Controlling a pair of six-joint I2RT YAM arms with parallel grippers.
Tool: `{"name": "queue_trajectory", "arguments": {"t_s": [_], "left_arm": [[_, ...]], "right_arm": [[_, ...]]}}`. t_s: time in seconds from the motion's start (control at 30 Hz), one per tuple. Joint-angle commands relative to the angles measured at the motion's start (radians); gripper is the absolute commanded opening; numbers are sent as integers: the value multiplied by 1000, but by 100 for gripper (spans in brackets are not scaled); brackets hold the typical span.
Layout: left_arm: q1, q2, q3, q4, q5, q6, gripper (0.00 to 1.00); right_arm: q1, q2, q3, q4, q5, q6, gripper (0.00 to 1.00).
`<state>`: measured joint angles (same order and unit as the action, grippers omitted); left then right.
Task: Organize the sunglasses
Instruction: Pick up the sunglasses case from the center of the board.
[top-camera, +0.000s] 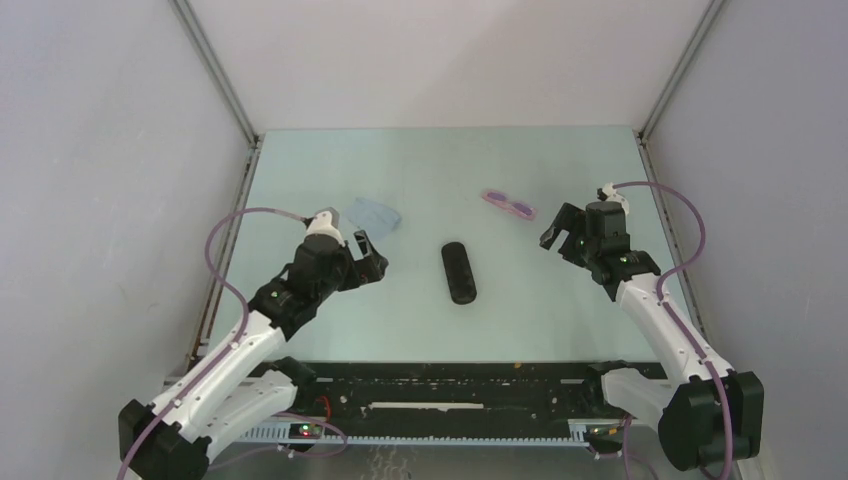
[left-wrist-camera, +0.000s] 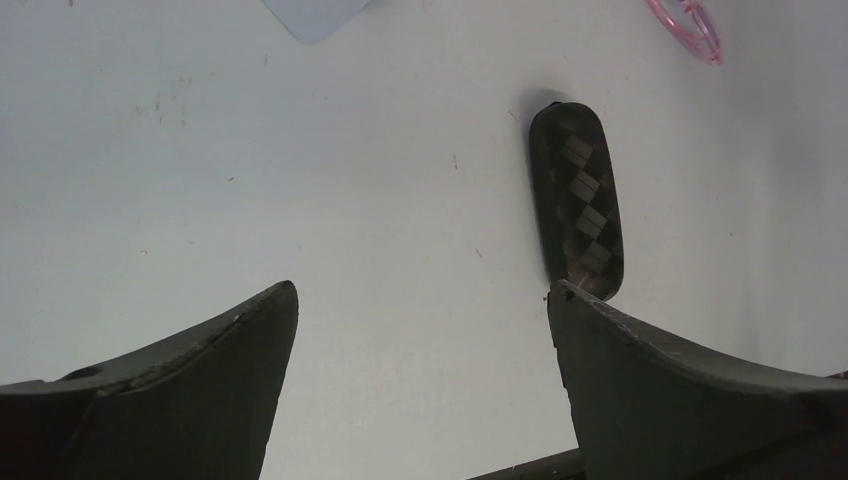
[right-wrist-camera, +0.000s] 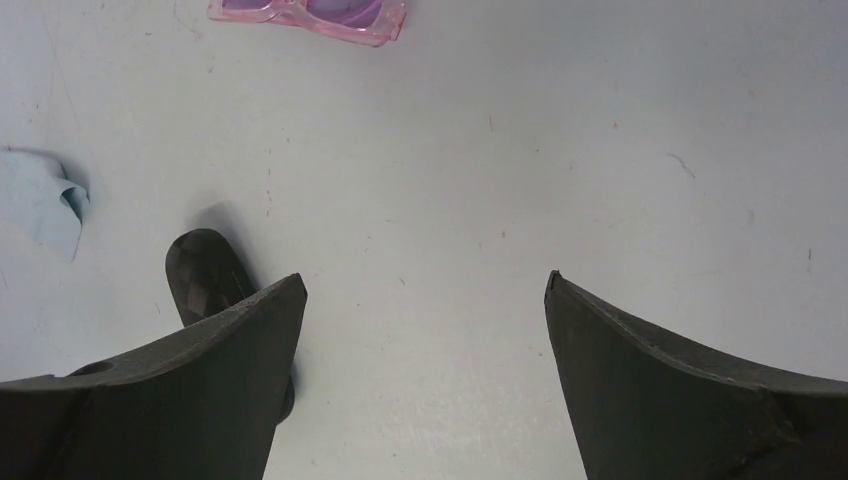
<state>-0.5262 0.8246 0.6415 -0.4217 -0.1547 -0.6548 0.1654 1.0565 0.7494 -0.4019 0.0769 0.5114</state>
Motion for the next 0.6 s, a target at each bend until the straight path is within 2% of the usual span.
{"name": "queue_trajectory", "arguments": {"t_s": [0.0,0.2,0.33,0.43,0.57], "left_arm": [[0,-42,-20,14,-27,12,100],[0,-68,-35,25,-26,3,100],[0,-70,-36,24,-35,-5,100],[1,-67,-36,11,-59,-24,100],[0,-57,-43,10,-85,-62,100]], "right_arm": [[3,-17,41,17,14,-8,100],[33,-11,41,3,42,14,99],[99,-11,41,15,70,35,98],[218,10,43,53,81,50,98],[476,130,133,9,187,71,98]]}}
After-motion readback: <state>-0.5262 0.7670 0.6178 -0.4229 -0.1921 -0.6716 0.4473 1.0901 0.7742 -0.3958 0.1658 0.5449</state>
